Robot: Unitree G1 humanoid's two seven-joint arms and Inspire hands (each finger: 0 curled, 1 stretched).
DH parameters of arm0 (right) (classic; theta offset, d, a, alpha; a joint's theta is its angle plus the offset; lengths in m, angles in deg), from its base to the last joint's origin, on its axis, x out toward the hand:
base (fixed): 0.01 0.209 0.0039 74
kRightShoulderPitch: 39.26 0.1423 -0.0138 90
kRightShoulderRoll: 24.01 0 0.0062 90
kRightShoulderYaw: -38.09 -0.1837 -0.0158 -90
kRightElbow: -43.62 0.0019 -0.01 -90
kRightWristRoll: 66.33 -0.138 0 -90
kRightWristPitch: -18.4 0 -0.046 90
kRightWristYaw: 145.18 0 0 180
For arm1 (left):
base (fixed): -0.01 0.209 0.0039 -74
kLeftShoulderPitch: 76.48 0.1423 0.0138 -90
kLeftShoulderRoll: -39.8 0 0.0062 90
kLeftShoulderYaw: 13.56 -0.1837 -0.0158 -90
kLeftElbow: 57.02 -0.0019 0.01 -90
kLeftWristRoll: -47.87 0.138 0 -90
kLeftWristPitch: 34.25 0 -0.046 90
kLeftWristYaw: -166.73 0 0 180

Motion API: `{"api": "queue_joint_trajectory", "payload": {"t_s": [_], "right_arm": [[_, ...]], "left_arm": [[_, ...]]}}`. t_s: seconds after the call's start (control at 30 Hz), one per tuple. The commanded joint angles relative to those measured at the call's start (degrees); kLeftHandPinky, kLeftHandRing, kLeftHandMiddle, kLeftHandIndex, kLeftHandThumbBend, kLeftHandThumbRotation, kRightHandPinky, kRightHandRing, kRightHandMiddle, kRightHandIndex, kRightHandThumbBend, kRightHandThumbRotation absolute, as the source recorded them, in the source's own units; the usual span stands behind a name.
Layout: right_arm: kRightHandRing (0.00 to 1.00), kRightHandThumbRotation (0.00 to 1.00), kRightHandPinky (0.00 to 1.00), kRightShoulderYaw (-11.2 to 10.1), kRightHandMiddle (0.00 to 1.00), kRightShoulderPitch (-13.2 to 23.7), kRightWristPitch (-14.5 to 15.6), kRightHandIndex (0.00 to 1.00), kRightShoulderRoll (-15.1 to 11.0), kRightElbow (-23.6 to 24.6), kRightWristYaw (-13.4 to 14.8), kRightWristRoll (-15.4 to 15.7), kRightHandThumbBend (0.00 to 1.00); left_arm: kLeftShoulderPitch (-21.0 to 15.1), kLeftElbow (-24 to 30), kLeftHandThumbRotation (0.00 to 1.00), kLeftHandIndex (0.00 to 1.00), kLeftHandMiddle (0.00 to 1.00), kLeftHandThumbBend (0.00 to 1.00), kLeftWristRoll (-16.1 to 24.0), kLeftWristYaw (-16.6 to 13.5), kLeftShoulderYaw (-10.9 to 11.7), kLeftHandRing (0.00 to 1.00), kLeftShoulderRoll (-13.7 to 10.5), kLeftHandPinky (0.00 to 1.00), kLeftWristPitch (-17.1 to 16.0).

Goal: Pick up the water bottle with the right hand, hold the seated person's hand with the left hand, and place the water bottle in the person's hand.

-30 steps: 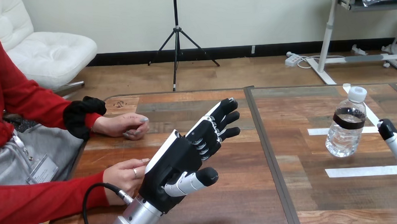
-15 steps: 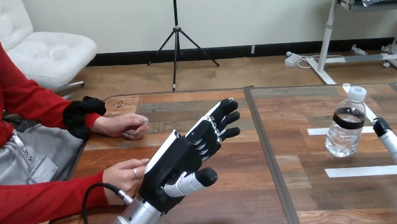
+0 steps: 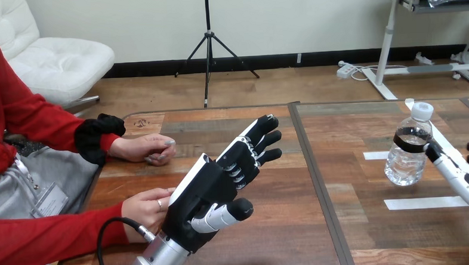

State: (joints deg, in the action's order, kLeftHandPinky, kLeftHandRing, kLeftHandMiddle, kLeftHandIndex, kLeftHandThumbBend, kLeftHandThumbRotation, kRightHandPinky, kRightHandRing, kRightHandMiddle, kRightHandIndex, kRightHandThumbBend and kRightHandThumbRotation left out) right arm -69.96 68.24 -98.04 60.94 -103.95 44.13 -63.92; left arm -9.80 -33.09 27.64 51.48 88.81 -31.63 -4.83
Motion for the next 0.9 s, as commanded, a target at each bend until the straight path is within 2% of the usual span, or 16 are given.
{"api": "queue_joint_trajectory", "payload": {"t_s": [0.0, 0.4, 0.6, 0.87], "right_arm": [[0.93, 0.55, 0.83, 1.23, 0.93, 6.51, 0.27, 0.96, -2.36, -3.07, -0.74, 0.24, 1.0], [0.93, 0.53, 0.84, 3.09, 0.93, 9.67, 1.59, 0.96, -2.99, -7.44, -0.98, 0.69, 1.0], [0.93, 0.52, 0.83, 3.82, 0.92, 11.15, 3.04, 0.96, -3.3, -9.24, -1.89, 0.74, 1.0], [0.91, 0.53, 0.8, 6.1, 0.91, 12.66, 5.74, 0.96, -3.84, -10.74, -0.95, 2.68, 1.0]], "left_arm": [[-3.25, 0.71, 0.67, 0.96, 0.98, 1.0, -1.37, 0.52, 0.78, 0.97, 0.13, 0.92, 0.28], [-3.22, 0.89, 0.66, 0.96, 0.98, 1.0, -1.83, 0.85, 0.83, 0.97, -0.1, 0.92, 0.61], [-3.26, 0.95, 0.67, 0.96, 0.98, 1.0, -2.16, 0.96, 0.85, 0.97, -0.04, 0.91, 0.14], [-3.25, 1.06, 0.67, 0.97, 0.98, 1.0, -2.62, 1.28, 0.75, 0.97, 0.04, 0.91, 0.15]]}}
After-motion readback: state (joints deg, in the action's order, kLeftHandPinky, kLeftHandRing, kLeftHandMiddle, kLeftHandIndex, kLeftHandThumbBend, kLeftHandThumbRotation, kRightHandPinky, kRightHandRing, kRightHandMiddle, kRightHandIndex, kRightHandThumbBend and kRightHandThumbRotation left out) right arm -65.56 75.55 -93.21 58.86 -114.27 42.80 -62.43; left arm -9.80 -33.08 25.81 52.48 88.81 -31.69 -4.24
